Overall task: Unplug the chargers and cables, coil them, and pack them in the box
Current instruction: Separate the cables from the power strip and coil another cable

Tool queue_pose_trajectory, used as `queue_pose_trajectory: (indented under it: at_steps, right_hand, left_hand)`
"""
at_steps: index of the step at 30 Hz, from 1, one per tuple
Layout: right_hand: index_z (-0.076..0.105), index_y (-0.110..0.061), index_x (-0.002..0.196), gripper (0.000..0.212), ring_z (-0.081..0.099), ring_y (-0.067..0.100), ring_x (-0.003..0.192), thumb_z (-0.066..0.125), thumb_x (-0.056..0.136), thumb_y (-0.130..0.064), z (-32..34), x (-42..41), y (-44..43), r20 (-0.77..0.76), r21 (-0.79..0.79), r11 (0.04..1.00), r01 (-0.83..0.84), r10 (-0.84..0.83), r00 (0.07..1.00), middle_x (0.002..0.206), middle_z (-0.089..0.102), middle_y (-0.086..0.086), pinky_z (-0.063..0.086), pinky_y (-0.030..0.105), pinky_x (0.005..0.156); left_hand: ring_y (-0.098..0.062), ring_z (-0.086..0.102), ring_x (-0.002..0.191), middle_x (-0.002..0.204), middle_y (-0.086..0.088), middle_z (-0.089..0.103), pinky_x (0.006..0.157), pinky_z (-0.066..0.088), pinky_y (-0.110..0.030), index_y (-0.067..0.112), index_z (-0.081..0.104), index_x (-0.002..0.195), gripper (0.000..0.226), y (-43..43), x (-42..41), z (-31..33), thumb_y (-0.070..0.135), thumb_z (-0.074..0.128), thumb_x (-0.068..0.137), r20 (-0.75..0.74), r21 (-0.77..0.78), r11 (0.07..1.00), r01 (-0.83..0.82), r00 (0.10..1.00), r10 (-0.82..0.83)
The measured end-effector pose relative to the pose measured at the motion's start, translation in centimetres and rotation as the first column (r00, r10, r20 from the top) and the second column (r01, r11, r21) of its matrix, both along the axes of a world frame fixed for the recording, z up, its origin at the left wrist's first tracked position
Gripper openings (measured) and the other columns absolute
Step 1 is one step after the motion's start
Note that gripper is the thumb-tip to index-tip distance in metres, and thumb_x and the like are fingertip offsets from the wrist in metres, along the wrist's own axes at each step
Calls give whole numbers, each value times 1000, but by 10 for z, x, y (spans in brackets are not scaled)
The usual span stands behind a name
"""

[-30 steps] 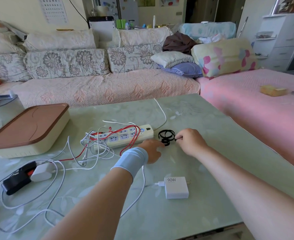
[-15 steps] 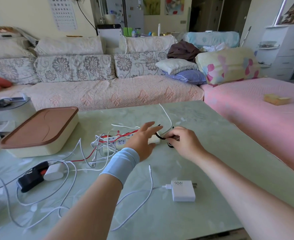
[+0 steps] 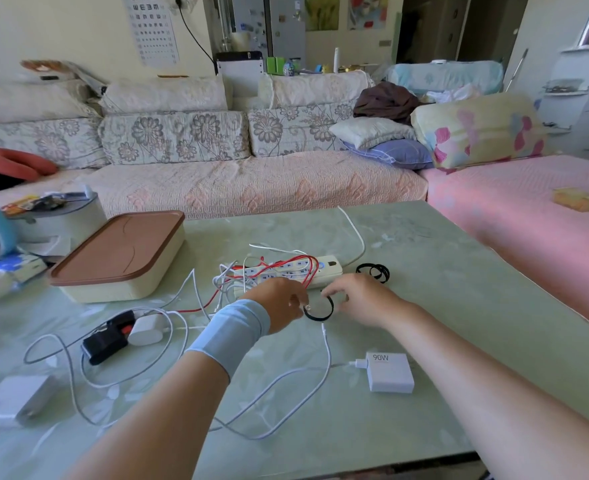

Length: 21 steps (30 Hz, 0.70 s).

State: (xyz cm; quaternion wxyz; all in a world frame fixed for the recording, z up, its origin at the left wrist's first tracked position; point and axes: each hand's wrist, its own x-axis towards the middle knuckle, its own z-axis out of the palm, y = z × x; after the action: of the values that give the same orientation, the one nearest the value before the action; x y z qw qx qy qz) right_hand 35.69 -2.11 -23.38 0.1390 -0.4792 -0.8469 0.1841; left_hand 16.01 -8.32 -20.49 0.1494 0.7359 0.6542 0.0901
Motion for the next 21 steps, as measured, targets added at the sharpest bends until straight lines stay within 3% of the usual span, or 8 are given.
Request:
queue_pose_trajectory:
  at_steps: [2,4,7,9,12,16,19,21]
  right_hand:
    - [71,-22,115,38,56,7,88,54,89,0,9,4,-5,-105,9,999,51,-50,993,117,67,-6,38,17,78]
    - [74,-26,109,44,62,8,94,47,88,3,17,4,-13,-119,40,998,57,-52,991,113,70,-8,44,20,82]
    - [73,-39,105,57,63,9,107,40,83,2,16,-6,-35,52,-27,998,-61,63,997,114,69,-14,50,26,92]
    - [66,-50,105,62,61,13,111,39,78,-2,4,-15,-50,146,-75,982,-172,181,973,121,66,-13,50,32,96]
    - [66,-48,111,53,55,19,117,48,82,-8,-2,-19,-62,265,14,970,-244,232,936,123,66,-8,43,33,101]
    - [70,-35,117,45,51,18,115,51,89,-5,5,-7,-64,351,132,960,-246,186,917,116,66,-9,36,31,97]
    - [70,-36,115,38,48,18,114,53,90,-13,6,3,-64,423,105,971,-216,153,893,111,63,-7,35,31,97]
    - [74,-35,105,34,48,17,112,51,88,-15,6,7,-63,393,57,982,-181,144,908,105,63,-8,36,31,97]
  left_hand:
    - [-20,59,101,108,4,65,92,47,-26,29,67,99,13,-12,2,5,32,61,88,-17,-40,999,-3,1000,2]
    - [-18,59,105,112,6,64,96,45,-27,26,68,103,23,-30,8,9,43,61,88,-79,-149,988,38,996,-50]
    - [-15,58,108,116,9,63,101,43,-32,28,64,111,45,-53,13,4,61,64,80,-62,-340,934,108,989,-136]
    - [-14,57,109,119,11,60,101,42,-31,30,58,119,60,-63,14,1,66,68,72,-87,-375,917,137,979,-182]
    - [-16,57,109,120,10,60,99,43,-31,33,53,123,65,-72,10,-1,60,75,68,-131,-363,918,160,967,-220]
    - [-17,58,109,118,9,64,96,44,-31,34,57,122,42,-73,7,-2,40,70,83,-141,-347,924,158,966,-218]
    - [-18,56,114,124,7,60,101,44,-33,37,63,118,31,-70,8,0,24,52,92,-175,-324,934,153,960,-218]
    - [-19,54,117,127,7,58,103,42,-34,36,64,116,29,-67,9,0,28,49,93,-173,-320,938,136,964,-199]
